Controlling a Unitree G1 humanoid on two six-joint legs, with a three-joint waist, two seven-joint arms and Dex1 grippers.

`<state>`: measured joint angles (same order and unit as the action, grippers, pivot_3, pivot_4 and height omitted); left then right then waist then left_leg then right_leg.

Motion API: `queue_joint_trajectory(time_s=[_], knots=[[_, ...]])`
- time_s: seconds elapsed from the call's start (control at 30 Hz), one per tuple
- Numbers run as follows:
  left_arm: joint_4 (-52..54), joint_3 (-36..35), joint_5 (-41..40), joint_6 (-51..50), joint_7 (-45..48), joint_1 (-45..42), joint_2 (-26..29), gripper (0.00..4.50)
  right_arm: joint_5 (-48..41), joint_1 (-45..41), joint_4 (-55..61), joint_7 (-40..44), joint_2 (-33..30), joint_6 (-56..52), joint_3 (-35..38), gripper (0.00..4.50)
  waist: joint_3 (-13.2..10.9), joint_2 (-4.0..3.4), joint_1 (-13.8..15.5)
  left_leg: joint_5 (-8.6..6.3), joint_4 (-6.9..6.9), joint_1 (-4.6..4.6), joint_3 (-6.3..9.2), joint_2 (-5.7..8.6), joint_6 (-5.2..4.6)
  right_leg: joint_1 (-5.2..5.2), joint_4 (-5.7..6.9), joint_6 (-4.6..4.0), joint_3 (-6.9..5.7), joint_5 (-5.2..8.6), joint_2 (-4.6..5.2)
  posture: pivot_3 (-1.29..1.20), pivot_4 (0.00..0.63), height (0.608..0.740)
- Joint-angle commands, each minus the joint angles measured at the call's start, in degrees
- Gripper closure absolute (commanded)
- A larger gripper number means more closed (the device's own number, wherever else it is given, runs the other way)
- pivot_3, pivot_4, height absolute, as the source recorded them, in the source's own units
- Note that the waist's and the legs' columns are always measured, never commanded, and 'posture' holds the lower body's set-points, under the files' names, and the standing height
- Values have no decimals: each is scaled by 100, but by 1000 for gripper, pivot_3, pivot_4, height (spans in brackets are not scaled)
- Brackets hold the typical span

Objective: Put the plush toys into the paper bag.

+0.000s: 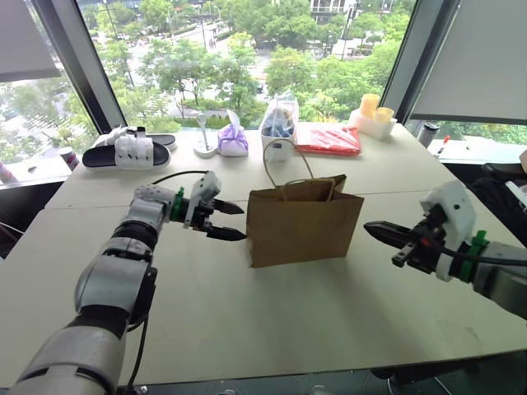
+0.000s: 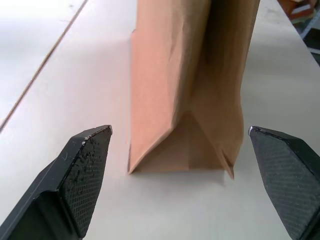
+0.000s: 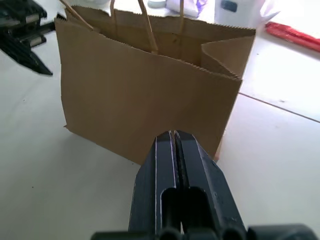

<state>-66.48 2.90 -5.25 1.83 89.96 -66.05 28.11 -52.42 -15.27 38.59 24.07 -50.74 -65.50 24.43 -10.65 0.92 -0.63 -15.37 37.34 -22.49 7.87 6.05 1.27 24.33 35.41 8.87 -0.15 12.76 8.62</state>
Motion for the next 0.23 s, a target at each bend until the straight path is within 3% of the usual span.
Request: queue_joint_trajectory(time_s=[0.03,0.23], knots=[[1565,-437,-630,-975,-45,729,238,18,365,-1,-109,333,-245,472,-273,4500,1,-2,-13,0,0,1,3,-1,0,0,1,0,1,0,2,0,150,740],[5798,-904,-1817,-3428,-1334,2864,327,18,569,-64,-291,723,-297,828,-685,4500,1,-3,-45,-1,-5,0,13,-24,1,8,0,0,11,0,1,0,150,740]])
